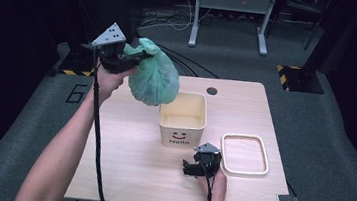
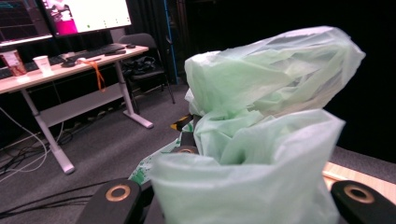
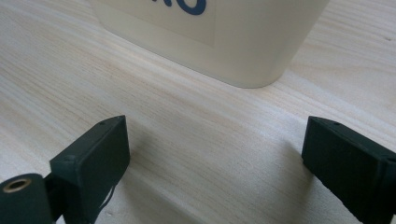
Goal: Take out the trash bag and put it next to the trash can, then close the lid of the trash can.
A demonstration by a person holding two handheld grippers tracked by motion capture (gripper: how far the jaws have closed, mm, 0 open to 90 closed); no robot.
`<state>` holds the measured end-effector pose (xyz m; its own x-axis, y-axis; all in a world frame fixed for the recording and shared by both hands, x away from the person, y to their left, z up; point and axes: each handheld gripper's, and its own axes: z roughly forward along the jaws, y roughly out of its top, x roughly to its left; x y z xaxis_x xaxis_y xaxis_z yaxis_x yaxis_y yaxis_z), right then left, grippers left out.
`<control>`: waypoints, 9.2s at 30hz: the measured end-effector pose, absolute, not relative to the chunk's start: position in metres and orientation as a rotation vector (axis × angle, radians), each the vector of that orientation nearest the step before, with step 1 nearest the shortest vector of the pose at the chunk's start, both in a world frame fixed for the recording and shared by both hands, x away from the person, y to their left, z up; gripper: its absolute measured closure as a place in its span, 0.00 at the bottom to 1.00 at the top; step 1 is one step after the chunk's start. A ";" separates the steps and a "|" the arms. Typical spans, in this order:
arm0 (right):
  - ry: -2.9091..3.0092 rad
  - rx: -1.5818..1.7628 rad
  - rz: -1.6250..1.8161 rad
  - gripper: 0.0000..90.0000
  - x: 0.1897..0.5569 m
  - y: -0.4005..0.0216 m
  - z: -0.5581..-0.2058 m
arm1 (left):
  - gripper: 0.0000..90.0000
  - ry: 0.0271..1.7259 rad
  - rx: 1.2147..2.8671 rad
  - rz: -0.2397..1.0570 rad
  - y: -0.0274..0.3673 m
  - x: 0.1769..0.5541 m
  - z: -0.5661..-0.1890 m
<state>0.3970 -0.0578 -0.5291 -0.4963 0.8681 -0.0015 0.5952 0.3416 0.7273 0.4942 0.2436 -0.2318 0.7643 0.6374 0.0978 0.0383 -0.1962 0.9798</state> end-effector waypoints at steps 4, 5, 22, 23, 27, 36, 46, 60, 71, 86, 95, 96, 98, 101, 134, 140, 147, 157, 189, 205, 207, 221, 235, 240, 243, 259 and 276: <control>2.220 1.285 0.956 0.08 0.397 -0.058 -0.529 | 0.95 0.552 1.697 0.600 0.250 0.494 -0.233; 2.219 1.285 0.956 0.08 0.397 -0.058 -0.529 | 0.95 0.553 1.696 0.599 0.251 0.494 -0.234; 2.217 1.290 0.957 0.08 0.397 -0.058 -0.529 | 0.95 0.601 1.682 0.631 0.278 0.493 -0.237; 2.217 1.290 0.958 0.08 0.397 -0.058 -0.529 | 0.95 0.605 1.685 0.636 0.280 0.493 -0.238; 2.217 1.289 0.957 0.08 0.397 -0.058 -0.529 | 0.95 0.621 1.686 0.643 0.285 0.494 -0.240; 2.217 1.290 0.957 0.08 0.397 -0.058 -0.529 | 0.95 0.660 1.715 0.666 0.298 0.495 -0.252; 2.216 1.291 0.960 0.08 0.397 -0.058 -0.529 | 0.95 0.727 1.707 0.692 0.316 0.497 -0.270; 2.216 1.290 0.959 0.08 0.397 -0.058 -0.529 | 0.95 0.816 1.715 0.722 0.332 0.502 -0.302; 2.216 1.290 0.958 0.08 0.397 -0.058 -0.529 | 0.95 0.879 1.701 0.734 0.335 0.508 -0.325; 2.214 1.294 0.961 0.09 0.397 -0.058 -0.529 | 0.95 0.980 1.691 0.723 0.335 0.519 -0.359; 2.214 1.294 0.962 0.09 0.397 -0.058 -0.529 | 0.95 1.036 1.718 0.681 0.335 0.523 -0.384; 2.213 1.294 0.962 0.09 0.397 -0.058 -0.529 | 0.95 1.045 1.723 0.665 0.336 0.524 -0.387; 2.213 1.294 0.962 0.09 0.397 -0.058 -0.529 | 0.95 1.053 1.731 0.661 0.336 0.523 -0.394; 2.213 1.295 0.962 0.09 0.397 -0.058 -0.529 | 0.94 1.072 1.741 0.639 0.337 0.522 -0.404; 2.210 1.294 0.959 0.09 0.397 -0.058 -0.529 | 0.17 1.153 1.717 0.705 0.343 0.471 -0.424; 2.210 1.293 0.959 0.09 0.397 -0.058 -0.529 | 0.11 1.162 1.712 0.727 0.345 0.450 -0.432; 2.210 1.293 0.960 0.09 0.397 -0.058 -0.529 | 0.07 1.220 1.744 0.688 0.341 0.420 -0.459; 2.210 1.293 0.961 0.10 0.397 -0.058 -0.529 | 0.06 1.292 2.004 0.648 0.313 0.397 -0.519; 2.238 1.198 0.993 0.07 0.371 -0.071 -0.513 | 0.10 1.339 1.989 0.581 0.308 0.398 -0.530; 2.071 1.238 1.010 0.00 0.362 -0.145 -0.465 | 0.12 1.333 1.990 0.585 0.307 0.398 -0.529; 2.061 1.257 0.989 0.00 0.366 -0.156 -0.463 | 0.12 1.334 1.988 0.584 0.307 0.398 -0.529; 2.004 1.467 0.777 0.05 0.406 -0.241 -0.481 | 0.13 1.333 1.985 0.585 0.307 0.399 -0.529; 2.005 1.652 0.668 0.56 0.443 -0.273 -0.503 | 0.13 1.334 1.986 0.589 0.307 0.398 -0.529; 2.005 1.670 0.681 0.73 0.448 -0.272 -0.505 | 0.14 1.336 1.982 0.586 0.307 0.399 -0.529; 1.990 1.670 0.671 0.86 0.450 -0.271 -0.506 | 0.14 1.333 1.985 0.588 0.308 0.399 -0.529; 1.864 1.880 0.745 0.91 0.451 -0.273 -0.500 | 0.16 1.336 1.979 0.587 0.308 0.398 -0.529; 1.827 1.887 0.843 0.91 0.451 -0.270 -0.470 | 0.16 1.338 1.977 0.587 0.308 0.398 -0.529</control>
<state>0.4509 -0.2702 -0.4695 -0.0257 0.9876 0.1550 0.7591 -0.0816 0.6459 0.3982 0.3076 -0.5293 0.3729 0.9279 -0.0025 0.6263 -0.2497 0.7385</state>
